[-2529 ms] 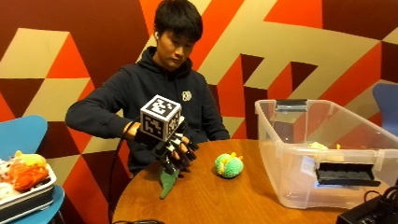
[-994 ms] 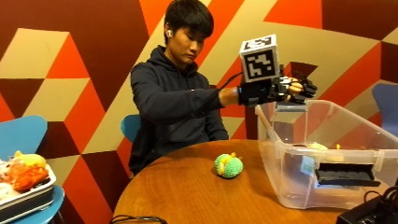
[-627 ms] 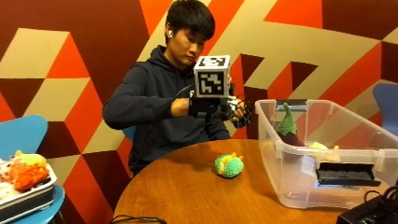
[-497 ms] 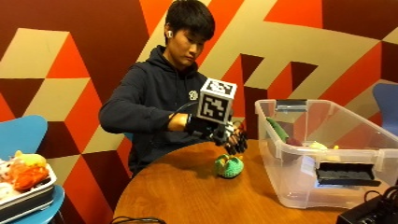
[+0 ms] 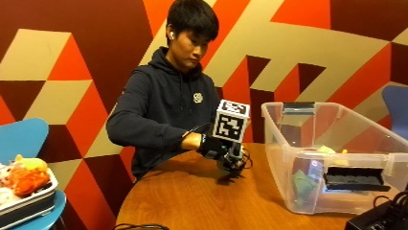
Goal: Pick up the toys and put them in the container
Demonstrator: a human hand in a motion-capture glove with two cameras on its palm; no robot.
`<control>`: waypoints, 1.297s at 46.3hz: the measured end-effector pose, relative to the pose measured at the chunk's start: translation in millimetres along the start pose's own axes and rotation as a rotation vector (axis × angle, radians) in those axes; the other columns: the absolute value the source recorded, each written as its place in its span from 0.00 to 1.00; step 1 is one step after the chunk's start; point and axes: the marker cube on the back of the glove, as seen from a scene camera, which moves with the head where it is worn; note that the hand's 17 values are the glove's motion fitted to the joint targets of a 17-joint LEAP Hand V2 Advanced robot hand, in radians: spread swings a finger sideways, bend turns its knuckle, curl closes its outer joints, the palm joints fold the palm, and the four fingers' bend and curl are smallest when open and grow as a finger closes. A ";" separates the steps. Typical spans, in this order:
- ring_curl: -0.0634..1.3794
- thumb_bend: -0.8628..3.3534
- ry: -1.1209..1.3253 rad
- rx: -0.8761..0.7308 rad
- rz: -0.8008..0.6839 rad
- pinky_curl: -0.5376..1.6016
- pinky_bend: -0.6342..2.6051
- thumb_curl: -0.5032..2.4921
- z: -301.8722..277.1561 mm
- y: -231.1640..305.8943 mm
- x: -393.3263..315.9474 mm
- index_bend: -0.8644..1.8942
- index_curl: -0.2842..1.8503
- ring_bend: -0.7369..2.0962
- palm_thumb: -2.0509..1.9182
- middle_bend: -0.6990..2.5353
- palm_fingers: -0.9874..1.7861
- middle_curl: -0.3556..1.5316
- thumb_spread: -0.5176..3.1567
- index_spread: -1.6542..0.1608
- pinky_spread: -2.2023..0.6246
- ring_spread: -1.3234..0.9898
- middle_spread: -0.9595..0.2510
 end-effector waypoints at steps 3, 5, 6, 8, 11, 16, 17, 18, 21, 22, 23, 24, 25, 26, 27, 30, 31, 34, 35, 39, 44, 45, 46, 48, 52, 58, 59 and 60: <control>0.42 0.24 -0.044 0.031 -0.028 0.48 0.53 0.37 -11.1 3.2 -14.7 0.40 0.27 0.68 0.70 0.45 0.69 0.53 0.45 0.84 0.65 0.44 0.68; 0.42 0.24 -0.062 0.063 -0.048 0.48 0.53 0.38 -23.5 5.5 -24.4 0.41 0.28 0.67 0.70 0.45 0.69 0.54 0.43 0.83 0.65 0.44 0.68; 0.42 0.24 -0.064 0.082 -0.062 0.48 0.53 0.38 -31.6 7.2 -30.0 0.41 0.29 0.67 0.70 0.46 0.69 0.54 0.43 0.83 0.65 0.44 0.67; 0.42 0.24 -0.062 0.125 -0.099 0.49 0.52 0.39 -50.8 10.8 -41.4 0.43 0.30 0.67 0.70 0.46 0.70 0.55 0.41 0.82 0.64 0.44 0.67; 0.43 0.24 -0.066 0.192 -0.132 0.49 0.52 0.40 -80.4 13.6 -54.8 0.45 0.32 0.67 0.70 0.47 0.71 0.56 0.39 0.81 0.64 0.44 0.66; 0.43 0.23 -0.075 0.342 -0.178 0.50 0.52 0.42 -133.2 11.4 -72.0 0.47 0.34 0.67 0.70 0.47 0.70 0.57 0.37 0.80 0.64 0.43 0.65; 0.43 0.23 -0.082 0.378 -0.193 0.50 0.52 0.42 -145.0 10.5 -74.8 0.47 0.34 0.67 0.71 0.47 0.70 0.57 0.36 0.80 0.63 0.43 0.65; 0.43 0.23 -0.091 0.417 -0.202 0.50 0.52 0.42 -156.4 8.8 -77.3 0.47 0.35 0.67 0.71 0.47 0.70 0.57 0.36 0.80 0.63 0.43 0.65; 0.44 0.23 -0.123 0.550 -0.194 0.51 0.52 0.43 -188.0 -1.4 -83.0 0.47 0.36 0.67 0.71 0.47 0.70 0.58 0.34 0.80 0.63 0.43 0.65; 0.44 0.23 -0.132 0.592 -0.184 0.51 0.52 0.44 -196.6 -6.1 -84.0 0.47 0.36 0.67 0.71 0.47 0.70 0.58 0.34 0.80 0.63 0.43 0.65; 0.44 0.22 -0.139 0.632 -0.171 0.51 0.52 0.44 -203.5 -11.2 -84.3 0.47 0.37 0.67 0.70 0.47 0.70 0.58 0.33 0.79 0.63 0.43 0.65; 0.44 0.22 -0.145 0.669 -0.155 0.51 0.52 0.44 -209.1 -16.8 -83.7 0.47 0.37 0.67 0.70 0.47 0.70 0.58 0.33 0.79 0.63 0.43 0.64; 0.44 0.22 -0.150 0.704 -0.135 0.51 0.52 0.44 -213.6 -23.2 -82.2 0.47 0.37 0.67 0.70 0.47 0.70 0.58 0.33 0.79 0.63 0.43 0.64; 0.44 0.22 -0.156 0.738 -0.111 0.51 0.53 0.45 -217.3 -30.4 -80.0 0.47 0.37 0.67 0.70 0.48 0.69 0.58 0.33 0.79 0.63 0.43 0.64; 0.44 0.22 -0.165 0.767 -0.083 0.51 0.53 0.45 -220.5 -38.3 -77.2 0.47 0.38 0.67 0.70 0.47 0.69 0.58 0.32 0.79 0.63 0.43 0.64; 0.44 0.22 -0.196 0.799 0.007 0.52 0.54 0.45 -224.9 -62.4 -65.6 0.46 0.38 0.67 0.70 0.47 0.68 0.59 0.32 0.78 0.63 0.43 0.63; 0.45 0.22 -0.207 0.782 0.031 0.52 0.54 0.45 -224.0 -69.8 -61.2 0.45 0.38 0.68 0.70 0.47 0.68 0.59 0.32 0.78 0.63 0.43 0.63; 0.45 0.21 -0.247 0.652 0.078 0.52 0.55 0.45 -213.3 -91.8 -48.7 0.43 0.39 0.68 0.70 0.46 0.66 0.59 0.32 0.78 0.63 0.43 0.62; 0.44 0.21 -0.262 0.596 0.086 0.52 0.56 0.45 -208.4 -98.6 -44.8 0.39 0.37 0.68 0.68 0.44 0.63 0.57 0.34 0.79 0.63 0.43 0.63; 0.44 0.19 -0.323 0.463 0.090 0.55 0.54 0.41 -197.6 -113.1 -31.7 0.40 0.41 0.59 0.65 0.35 0.28 0.54 0.40 0.81 0.67 0.47 0.70; 0.32 0.19 -0.326 0.502 0.090 0.49 0.50 0.38 -198.7 -103.6 -19.9 0.37 0.36 0.44 0.61 0.29 0.23 0.48 0.43 0.81 0.72 0.51 0.76; 0.30 0.19 -0.324 0.511 0.088 0.48 0.49 0.38 -199.8 -99.4 -17.7 0.37 0.35 0.43 0.61 0.29 0.24 0.47 0.44 0.81 0.73 0.51 0.77; 0.29 0.20 -0.324 0.518 0.084 0.47 0.48 0.37 -201.2 -94.6 -15.5 0.37 0.35 0.42 0.60 0.28 0.24 0.47 0.44 0.81 0.74 0.52 0.77; 0.27 0.20 -0.326 0.527 0.072 0.46 0.47 0.36 -204.0 -83.9 -11.2 0.36 0.34 0.40 0.60 0.27 0.26 0.46 0.45 0.81 0.75 0.53 0.78; 0.25 0.20 -0.327 0.550 0.062 0.45 0.45 0.35 -209.4 -59.4 -4.2 0.36 0.33 0.37 0.60 0.26 0.27 0.44 0.47 0.80 0.76 0.54 0.79; 0.24 0.20 -0.286 0.599 0.080 0.43 0.43 0.34 -213.0 -21.9 4.9 0.37 0.32 0.35 0.59 0.26 0.29 0.41 0.48 0.79 0.77 0.55 0.80; 0.23 0.20 -0.275 0.605 0.084 0.43 0.43 0.33 -213.0 -14.8 6.5 0.37 0.32 0.34 0.59 0.26 0.29 0.41 0.48 0.79 0.78 0.55 0.80; 0.23 0.20 -0.264 0.610 0.087 0.43 0.43 0.33 -212.6 -7.7 7.6 0.37 0.32 0.34 0.59 0.26 0.29 0.41 0.48 0.78 0.78 0.55 0.80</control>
